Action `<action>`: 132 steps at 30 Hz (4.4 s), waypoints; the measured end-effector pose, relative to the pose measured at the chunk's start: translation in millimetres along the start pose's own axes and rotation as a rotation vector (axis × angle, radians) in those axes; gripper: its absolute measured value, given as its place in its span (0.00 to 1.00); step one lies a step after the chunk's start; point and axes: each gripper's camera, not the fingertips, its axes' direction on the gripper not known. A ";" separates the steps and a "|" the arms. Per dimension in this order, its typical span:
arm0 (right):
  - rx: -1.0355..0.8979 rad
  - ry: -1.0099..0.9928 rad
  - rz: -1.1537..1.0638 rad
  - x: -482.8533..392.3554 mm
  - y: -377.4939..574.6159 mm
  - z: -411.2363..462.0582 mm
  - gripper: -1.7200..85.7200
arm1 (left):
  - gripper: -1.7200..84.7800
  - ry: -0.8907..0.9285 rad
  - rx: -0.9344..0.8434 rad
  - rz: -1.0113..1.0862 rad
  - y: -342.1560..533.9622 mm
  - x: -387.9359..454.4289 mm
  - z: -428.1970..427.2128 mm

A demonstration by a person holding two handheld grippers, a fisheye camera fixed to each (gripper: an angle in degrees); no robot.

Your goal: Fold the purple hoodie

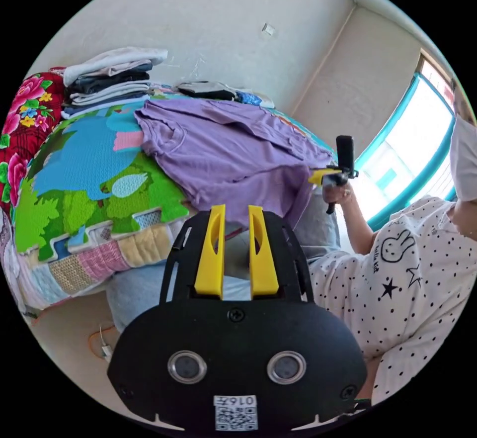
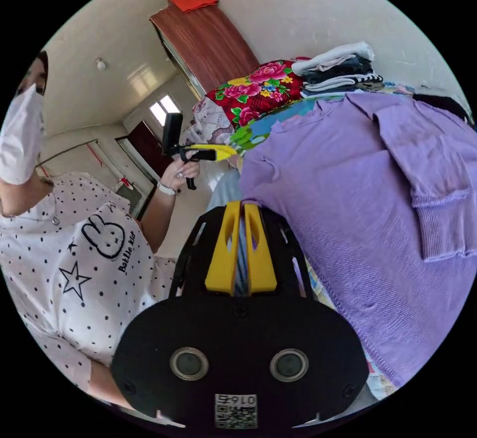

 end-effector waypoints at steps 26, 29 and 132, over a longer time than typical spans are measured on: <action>0.442 -0.150 0.584 135.9 -29.9 -92.3 0.03 | 0.02 -0.040 -0.116 0.183 -174.9 150.3 82.3; 0.444 -0.150 0.542 127.9 -25.1 -97.7 0.03 | 0.02 -0.207 -0.212 0.307 -209.6 177.0 61.3; -0.167 0.364 -0.138 -94.9 25.7 46.8 0.02 | 0.05 0.192 -0.004 -0.093 40.1 -78.4 -0.3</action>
